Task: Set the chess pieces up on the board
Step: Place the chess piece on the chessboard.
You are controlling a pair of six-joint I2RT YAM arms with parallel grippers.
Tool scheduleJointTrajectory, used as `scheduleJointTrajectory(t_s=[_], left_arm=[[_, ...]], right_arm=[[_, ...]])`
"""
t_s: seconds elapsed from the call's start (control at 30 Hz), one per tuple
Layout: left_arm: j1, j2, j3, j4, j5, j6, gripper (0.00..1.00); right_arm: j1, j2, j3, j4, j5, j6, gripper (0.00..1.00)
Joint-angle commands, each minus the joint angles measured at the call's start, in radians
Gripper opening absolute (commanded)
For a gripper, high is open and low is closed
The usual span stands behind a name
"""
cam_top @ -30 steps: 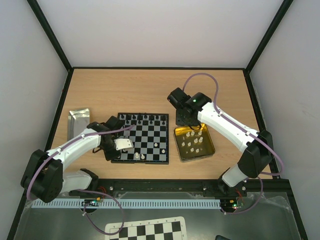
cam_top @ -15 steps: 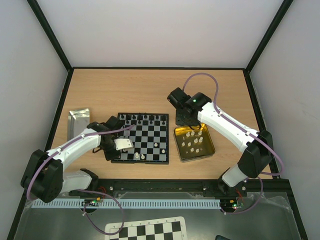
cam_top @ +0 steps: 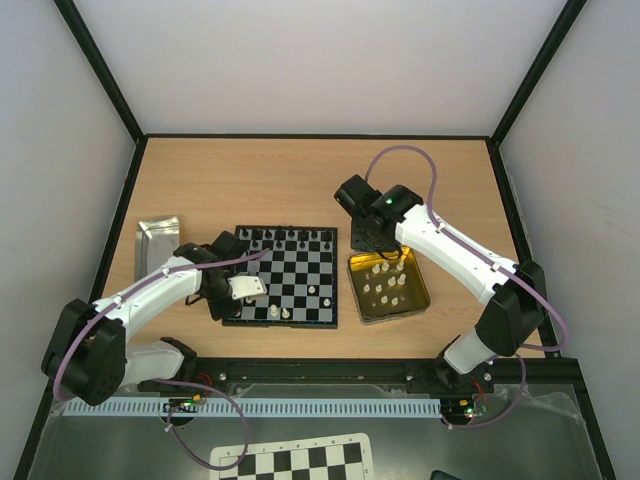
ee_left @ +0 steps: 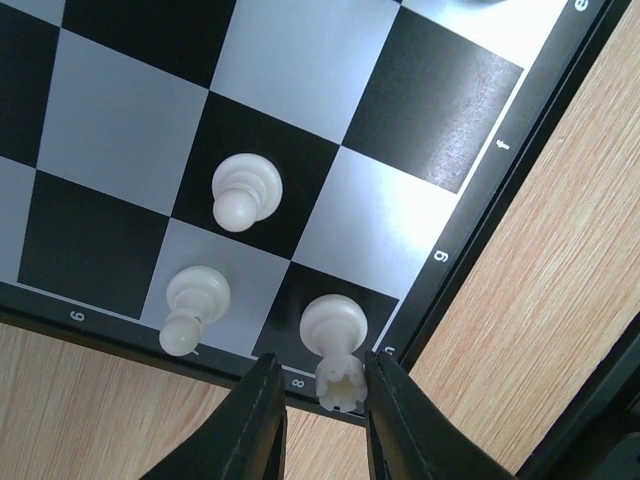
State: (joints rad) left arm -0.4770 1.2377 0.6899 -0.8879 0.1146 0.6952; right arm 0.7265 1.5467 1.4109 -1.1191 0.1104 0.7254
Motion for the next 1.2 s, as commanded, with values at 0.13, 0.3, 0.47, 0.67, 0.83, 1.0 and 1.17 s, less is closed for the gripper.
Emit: scheduleJointTrajectory(t_s=[0.13,0.3,0.47,0.67,0.83,1.0,1.17], left_arm=[[0.005,0.006,0.049,-0.02,0.0,-0.006,0.25],[0.005,0.018,0.078,-0.037,0.002,-0.01,0.25],[0.005,0.024,0.092,-0.049,0.001,-0.01,0.25],[0.004,0.012,0.071,-0.053,0.002,-0.005,0.25],[0.005,0.008,0.058,-0.054,0.006,-0.001,0.24],[0.005,0.004,0.052,-0.063,0.011,0.0,0.24],[0.005,-0.004,0.04,-0.069,0.01,0.008,0.24]], right_arm=[[-0.003,-0.029,-0.018,-0.007,0.017,0.002,0.42],[-0.004,-0.034,-0.021,-0.004,0.015,0.007,0.42],[-0.003,-0.041,-0.03,0.001,0.015,0.006,0.42],[-0.003,-0.047,-0.044,0.006,0.017,0.008,0.42],[-0.004,-0.047,-0.053,0.011,0.017,0.008,0.42],[-0.004,-0.04,-0.051,0.014,0.021,0.005,0.42],[-0.003,-0.032,-0.047,0.017,0.022,0.002,0.42]])
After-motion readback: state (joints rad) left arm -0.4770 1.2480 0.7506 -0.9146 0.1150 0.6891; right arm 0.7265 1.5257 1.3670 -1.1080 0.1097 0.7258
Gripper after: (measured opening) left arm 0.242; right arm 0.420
